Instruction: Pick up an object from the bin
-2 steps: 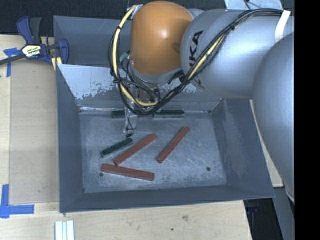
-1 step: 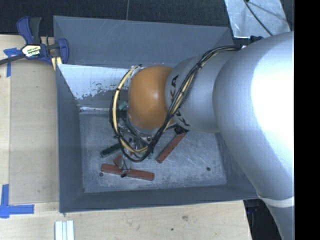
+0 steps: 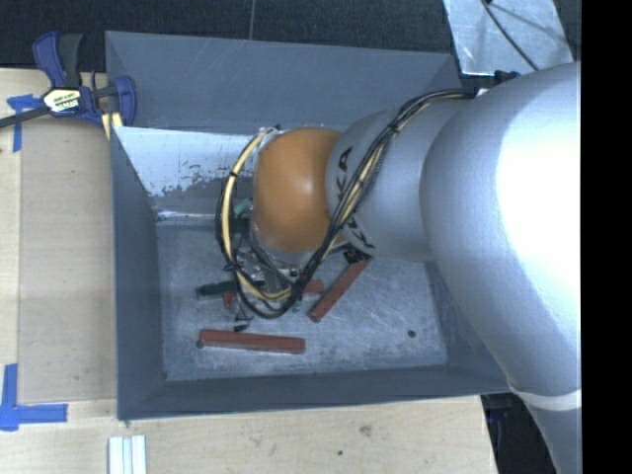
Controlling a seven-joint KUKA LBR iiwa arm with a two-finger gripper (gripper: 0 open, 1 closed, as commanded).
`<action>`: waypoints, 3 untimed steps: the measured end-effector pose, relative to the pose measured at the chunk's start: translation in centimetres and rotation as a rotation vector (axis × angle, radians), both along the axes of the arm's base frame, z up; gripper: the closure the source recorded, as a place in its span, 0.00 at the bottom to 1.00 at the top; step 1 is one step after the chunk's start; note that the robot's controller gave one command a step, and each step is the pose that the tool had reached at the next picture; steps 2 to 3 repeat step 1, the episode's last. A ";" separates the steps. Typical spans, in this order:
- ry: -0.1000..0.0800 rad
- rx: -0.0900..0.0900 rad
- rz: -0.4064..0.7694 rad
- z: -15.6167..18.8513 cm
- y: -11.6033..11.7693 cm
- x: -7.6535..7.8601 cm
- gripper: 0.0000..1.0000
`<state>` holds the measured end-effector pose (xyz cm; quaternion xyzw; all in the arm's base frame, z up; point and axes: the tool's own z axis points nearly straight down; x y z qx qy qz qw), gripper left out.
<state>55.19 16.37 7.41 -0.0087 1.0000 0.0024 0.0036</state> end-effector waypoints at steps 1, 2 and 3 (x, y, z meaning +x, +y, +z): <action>0.001 -0.004 0.100 14.4 2.5 -0.5 1.00; 0.001 -0.004 0.100 14.4 2.5 -0.5 1.00; 0.001 -0.004 0.100 14.4 2.5 -0.5 1.00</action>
Offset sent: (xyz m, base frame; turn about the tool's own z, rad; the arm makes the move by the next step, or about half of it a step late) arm -0.0069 0.0251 0.1425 -0.1018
